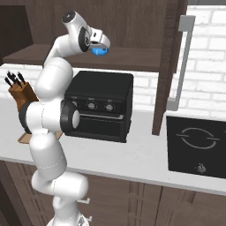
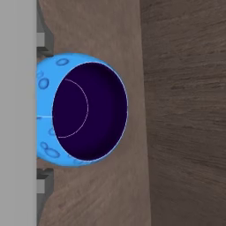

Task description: Pick the kettle from the counter and place it on the tray. Then pick the mug from the cabinet and place it on the tray. Then close the cabinet doors.

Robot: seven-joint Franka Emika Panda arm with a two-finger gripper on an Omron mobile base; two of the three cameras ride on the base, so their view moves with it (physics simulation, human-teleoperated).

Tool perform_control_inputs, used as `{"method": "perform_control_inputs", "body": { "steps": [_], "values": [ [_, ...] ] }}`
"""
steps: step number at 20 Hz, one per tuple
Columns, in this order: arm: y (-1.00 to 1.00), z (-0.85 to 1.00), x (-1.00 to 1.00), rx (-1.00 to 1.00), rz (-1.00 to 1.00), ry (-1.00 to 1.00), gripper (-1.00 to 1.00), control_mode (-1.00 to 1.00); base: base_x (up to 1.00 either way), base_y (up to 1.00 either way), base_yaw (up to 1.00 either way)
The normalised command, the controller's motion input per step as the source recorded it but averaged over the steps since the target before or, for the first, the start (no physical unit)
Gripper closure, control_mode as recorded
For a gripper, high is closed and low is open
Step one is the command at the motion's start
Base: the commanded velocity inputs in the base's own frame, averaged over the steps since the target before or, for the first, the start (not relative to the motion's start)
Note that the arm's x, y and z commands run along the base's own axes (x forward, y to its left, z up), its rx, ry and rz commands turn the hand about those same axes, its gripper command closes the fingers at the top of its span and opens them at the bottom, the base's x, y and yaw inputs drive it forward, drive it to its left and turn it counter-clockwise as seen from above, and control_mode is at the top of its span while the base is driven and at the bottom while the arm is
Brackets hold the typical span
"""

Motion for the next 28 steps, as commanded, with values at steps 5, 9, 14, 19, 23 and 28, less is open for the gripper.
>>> {"method": "perform_control_inputs", "body": {
  "steps": [5,9,14,19,23,28],
  "values": [
    [-0.05,-0.06,0.0,0.07,-0.04,-0.1,-1.0,-1.0,0.0,0.0,0.0],
    [0.0,0.0,0.0,0.1,0.0,-0.1,-1.0,-1.0,0.0,0.0,0.0],
    [0.0,0.0,0.0,0.01,-0.03,0.0,-1.0,-1.0,0.0,0.0,0.0],
    [0.0,0.0,0.0,0.0,-0.08,0.04,1.0,-1.0,0.0,0.0,0.0],
    [0.0,0.0,0.0,0.0,-0.06,0.0,1.0,-1.0,0.0,0.0,0.0],
    [0.0,0.0,0.0,0.0,-0.02,0.0,1.0,-1.0,0.0,0.0,0.0]
  ]
}}
